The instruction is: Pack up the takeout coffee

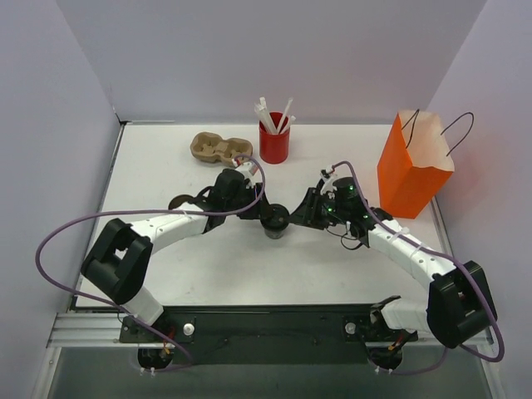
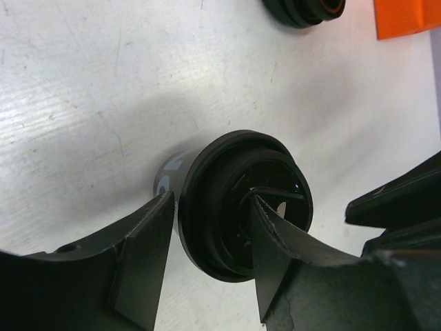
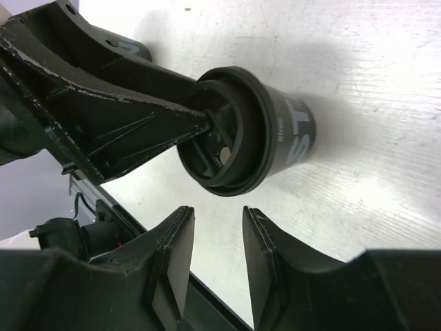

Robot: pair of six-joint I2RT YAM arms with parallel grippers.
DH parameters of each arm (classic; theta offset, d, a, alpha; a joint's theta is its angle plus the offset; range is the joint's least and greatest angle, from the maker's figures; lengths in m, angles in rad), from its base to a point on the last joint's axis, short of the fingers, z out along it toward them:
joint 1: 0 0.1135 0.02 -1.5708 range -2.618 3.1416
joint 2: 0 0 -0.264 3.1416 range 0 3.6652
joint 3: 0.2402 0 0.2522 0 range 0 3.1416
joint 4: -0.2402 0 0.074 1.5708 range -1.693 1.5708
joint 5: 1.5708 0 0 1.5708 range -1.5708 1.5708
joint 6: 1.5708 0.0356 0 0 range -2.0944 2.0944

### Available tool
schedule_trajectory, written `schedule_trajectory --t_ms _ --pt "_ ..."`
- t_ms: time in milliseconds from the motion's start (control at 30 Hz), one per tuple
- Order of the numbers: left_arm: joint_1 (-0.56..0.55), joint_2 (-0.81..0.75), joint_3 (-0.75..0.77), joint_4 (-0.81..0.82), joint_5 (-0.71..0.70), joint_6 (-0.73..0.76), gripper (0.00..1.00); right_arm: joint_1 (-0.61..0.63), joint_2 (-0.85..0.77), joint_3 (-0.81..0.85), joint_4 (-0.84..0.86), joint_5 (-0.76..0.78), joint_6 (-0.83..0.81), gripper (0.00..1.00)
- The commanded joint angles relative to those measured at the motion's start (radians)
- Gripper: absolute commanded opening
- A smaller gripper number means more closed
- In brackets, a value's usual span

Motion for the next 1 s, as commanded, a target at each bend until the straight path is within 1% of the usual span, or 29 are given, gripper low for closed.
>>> schedule_trajectory --t_ms 0,33,167,200,233,300,400,500,567,700,800,867,933,967 --pt "0.007 -0.005 0.052 -0.328 -0.027 0.089 0.58 0.008 -0.048 0.086 -0.132 0.08 -0.07 0.35" --pt "0.008 -0.009 0.063 -0.334 -0.025 0.092 0.59 0.011 -0.048 0.096 -0.168 0.091 -0.075 0.35" --pt "0.011 -0.018 0.108 -0.354 -0.016 0.098 0.63 0.034 -0.052 0.126 -0.215 0.14 -0.084 0.36" --pt "0.013 -0.025 0.114 -0.354 -0.007 0.098 0.65 0.043 -0.052 0.137 -0.231 0.166 -0.079 0.36" --pt "0.013 -0.028 0.126 -0.354 -0.001 0.098 0.71 0.058 -0.052 0.14 -0.238 0.18 -0.078 0.37" --pt "0.013 -0.044 0.14 -0.351 0.019 0.101 0.76 0.08 -0.049 0.149 -0.245 0.209 -0.06 0.4" --pt "0.013 -0.056 0.183 -0.373 0.025 0.114 0.84 0.115 -0.031 0.175 -0.261 0.263 -0.034 0.41" --pt "0.013 -0.068 0.23 -0.414 0.007 0.137 0.86 0.149 0.008 0.2 -0.28 0.311 -0.009 0.41" --pt "0.014 -0.076 0.252 -0.44 -0.008 0.149 0.9 0.172 0.038 0.224 -0.285 0.332 0.01 0.41" --pt "0.024 -0.108 0.246 -0.44 -0.021 0.155 0.94 0.211 0.078 0.258 -0.313 0.393 0.028 0.42" --pt "0.027 -0.136 0.244 -0.468 -0.077 0.167 0.95 0.231 0.104 0.287 -0.349 0.45 0.036 0.41" --pt "0.027 -0.174 0.238 -0.5 -0.177 0.172 0.95 0.238 0.12 0.303 -0.372 0.482 0.039 0.41" --pt "0.028 -0.208 0.214 -0.514 -0.246 0.175 0.97 0.248 0.13 0.31 -0.383 0.499 0.04 0.41" --pt "0.031 -0.244 0.203 -0.517 -0.307 0.176 0.97 0.251 0.133 0.315 -0.389 0.505 0.043 0.41"
